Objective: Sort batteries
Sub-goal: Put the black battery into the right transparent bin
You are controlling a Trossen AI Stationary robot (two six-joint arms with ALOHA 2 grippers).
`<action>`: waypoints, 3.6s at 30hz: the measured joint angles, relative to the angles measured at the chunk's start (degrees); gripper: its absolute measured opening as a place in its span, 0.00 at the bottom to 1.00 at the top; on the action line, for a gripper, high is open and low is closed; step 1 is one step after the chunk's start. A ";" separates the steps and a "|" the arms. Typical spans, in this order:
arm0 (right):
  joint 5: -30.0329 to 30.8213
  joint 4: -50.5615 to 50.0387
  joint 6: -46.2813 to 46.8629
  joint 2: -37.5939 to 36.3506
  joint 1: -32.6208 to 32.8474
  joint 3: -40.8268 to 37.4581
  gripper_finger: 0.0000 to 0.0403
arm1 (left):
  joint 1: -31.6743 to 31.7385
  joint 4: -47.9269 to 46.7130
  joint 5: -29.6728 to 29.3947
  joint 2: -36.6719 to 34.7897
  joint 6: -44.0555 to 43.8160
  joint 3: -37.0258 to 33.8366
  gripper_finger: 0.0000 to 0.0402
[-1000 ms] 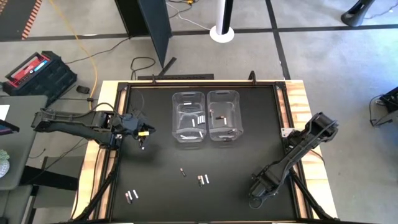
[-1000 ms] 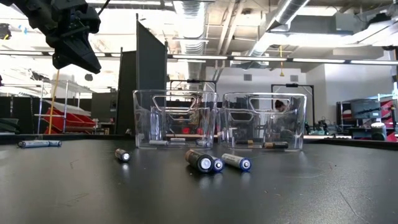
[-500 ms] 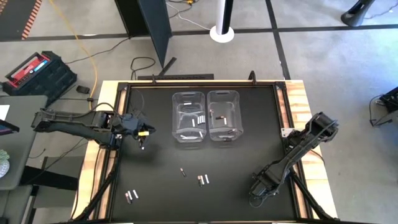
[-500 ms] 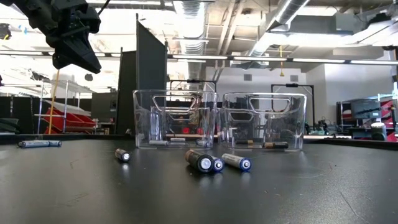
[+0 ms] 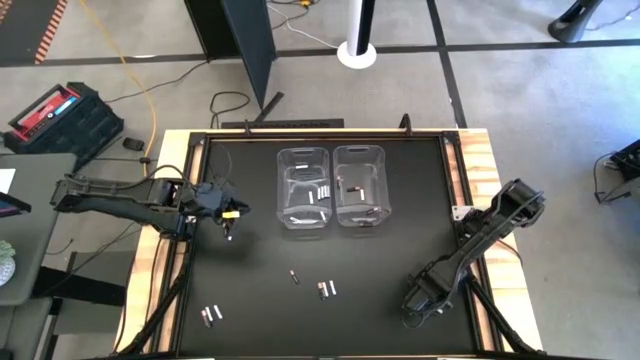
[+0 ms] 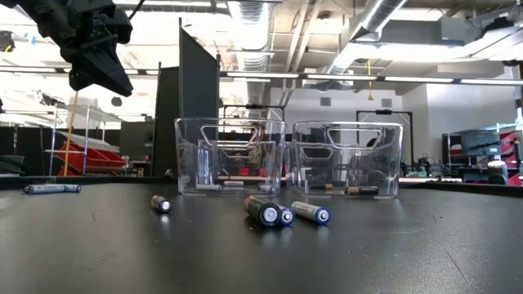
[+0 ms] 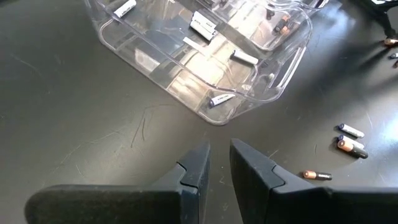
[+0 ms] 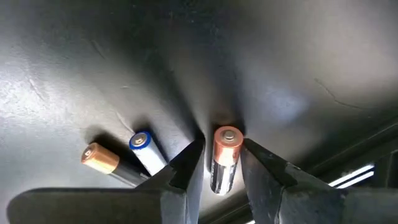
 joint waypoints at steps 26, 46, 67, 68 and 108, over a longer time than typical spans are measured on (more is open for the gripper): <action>1.15 -1.58 -0.67 -0.64 0.07 -0.53 0.16 | -0.02 0.00 0.00 0.00 0.63 0.00 0.14; 35.23 -9.30 18.50 -18.76 -3.87 3.06 0.16 | -0.01 0.02 0.15 0.01 0.17 0.00 0.14; 51.00 -1.88 -44.54 -25.00 -42.60 23.62 0.16 | 0.00 0.01 -0.08 0.01 5.58 0.00 0.14; 49.29 -0.33 -47.62 -24.84 -45.16 24.20 0.16 | -0.01 0.02 -0.11 0.01 5.62 0.00 0.14; 23.02 -10.15 -76.43 12.83 -62.95 33.92 0.16 | 0.07 -0.02 -5.07 0.01 6.86 0.00 0.14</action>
